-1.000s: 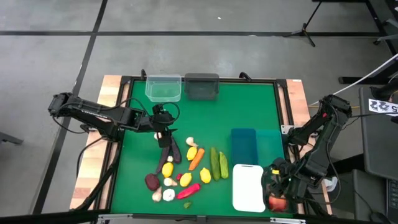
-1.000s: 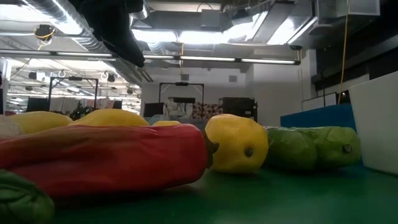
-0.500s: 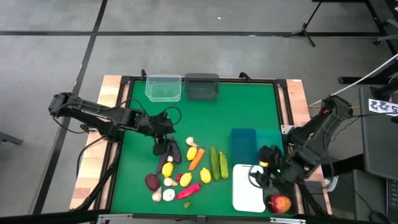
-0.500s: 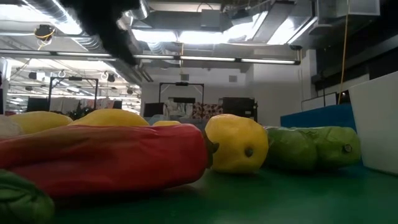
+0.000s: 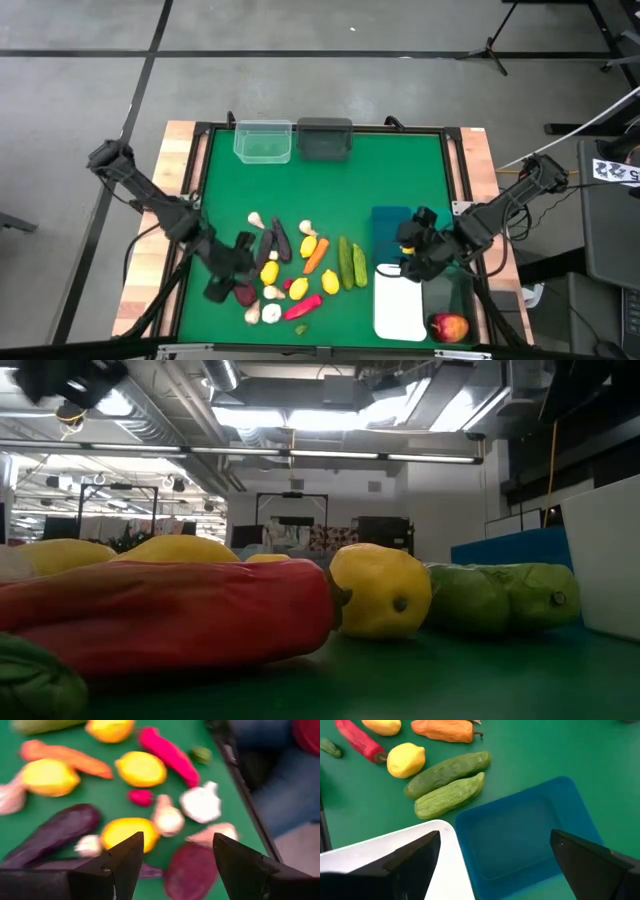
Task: Sort produce into baskets
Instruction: Put the red apple into the bottom black bin
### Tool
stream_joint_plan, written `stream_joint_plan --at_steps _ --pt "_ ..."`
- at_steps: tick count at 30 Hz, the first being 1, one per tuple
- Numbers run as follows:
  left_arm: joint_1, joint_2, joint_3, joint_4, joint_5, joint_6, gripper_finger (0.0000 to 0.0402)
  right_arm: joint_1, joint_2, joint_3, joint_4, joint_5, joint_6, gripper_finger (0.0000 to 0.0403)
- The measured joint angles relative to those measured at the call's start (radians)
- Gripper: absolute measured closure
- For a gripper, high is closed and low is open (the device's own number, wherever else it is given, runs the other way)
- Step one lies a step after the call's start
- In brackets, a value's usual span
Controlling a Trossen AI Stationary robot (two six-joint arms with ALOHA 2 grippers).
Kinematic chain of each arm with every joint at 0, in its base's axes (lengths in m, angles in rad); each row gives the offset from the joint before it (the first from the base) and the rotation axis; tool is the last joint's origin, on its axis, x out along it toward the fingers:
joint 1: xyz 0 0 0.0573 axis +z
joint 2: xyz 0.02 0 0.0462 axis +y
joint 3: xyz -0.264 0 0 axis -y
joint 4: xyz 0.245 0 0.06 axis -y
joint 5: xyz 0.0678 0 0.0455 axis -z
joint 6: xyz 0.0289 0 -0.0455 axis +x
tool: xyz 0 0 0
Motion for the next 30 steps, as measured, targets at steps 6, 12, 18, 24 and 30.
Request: stream_joint_plan --at_steps 6,12,18,24,30 --pt "-0.106 0.113 0.0 0.037 -0.009 0.111 0.0169 -0.004 0.0 0.0 0.001 0.001 -0.01 0.0029" --pt "-0.119 0.204 0.0 0.036 0.003 0.136 0.0169 -0.002 0.0 0.0 0.006 0.001 -0.005 0.0029" --pt "-0.117 0.26 0.0 0.021 0.015 0.158 0.0169 -0.002 0.0 0.0 0.006 0.001 -0.004 0.0029" --pt "-0.106 0.273 -0.011 0.037 0.022 0.149 0.0169 -0.002 0.0 0.0 0.006 0.017 -0.003 0.0029" --pt "-0.077 0.269 -0.055 0.056 0.056 0.055 0.0169 -0.002 0.001 0.0 0.008 0.018 -0.003 0.0029"
